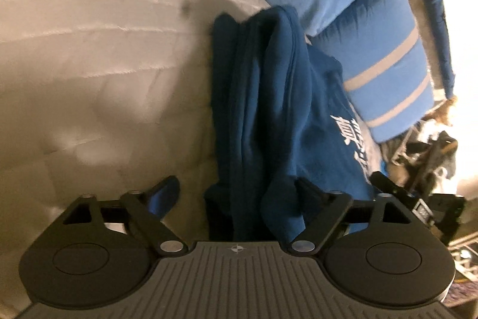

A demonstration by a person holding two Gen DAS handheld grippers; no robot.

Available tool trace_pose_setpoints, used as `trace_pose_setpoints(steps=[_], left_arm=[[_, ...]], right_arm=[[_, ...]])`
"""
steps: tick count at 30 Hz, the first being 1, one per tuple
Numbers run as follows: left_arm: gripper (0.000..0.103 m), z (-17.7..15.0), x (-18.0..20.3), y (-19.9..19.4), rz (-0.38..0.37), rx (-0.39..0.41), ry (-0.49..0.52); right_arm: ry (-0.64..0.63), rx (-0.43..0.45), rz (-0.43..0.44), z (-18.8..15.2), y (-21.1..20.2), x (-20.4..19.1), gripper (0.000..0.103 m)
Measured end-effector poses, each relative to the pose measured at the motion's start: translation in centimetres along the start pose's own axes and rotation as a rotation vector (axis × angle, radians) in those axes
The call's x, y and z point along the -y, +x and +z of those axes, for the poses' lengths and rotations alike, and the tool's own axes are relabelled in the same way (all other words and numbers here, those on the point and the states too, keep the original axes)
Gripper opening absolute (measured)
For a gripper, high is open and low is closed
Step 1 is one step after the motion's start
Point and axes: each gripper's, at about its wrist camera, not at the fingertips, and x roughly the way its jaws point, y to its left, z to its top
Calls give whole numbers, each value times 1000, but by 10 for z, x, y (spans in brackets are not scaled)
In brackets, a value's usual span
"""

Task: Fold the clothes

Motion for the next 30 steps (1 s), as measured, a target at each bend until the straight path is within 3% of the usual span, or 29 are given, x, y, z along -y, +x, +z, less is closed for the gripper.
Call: trace_pose_setpoints(steps=[5, 7, 8, 9, 12, 20, 30], left_arm=[[88, 8, -15, 15, -142, -51, -90], [82, 8, -16, 22, -180, -75, -98], [76, 7, -15, 25, -185, -82, -89], [61, 7, -14, 27, -191, -89, -84], [44, 3, -19, 34, -213, -108, -87], [36, -3, -26, 35, -262, -57, -39], [35, -11, -28, 29, -295, 52, 22]], right_arm=[[16, 1, -5, 1, 1, 3, 103], [31, 0, -3, 1, 1, 6, 103], [37, 0, -1, 2, 1, 7, 103], [43, 0, 0, 3, 1, 8, 103], [53, 0, -2, 4, 2, 9, 103], [58, 6, 7, 6, 3, 8, 103], [81, 48, 29, 36, 13, 18, 103]])
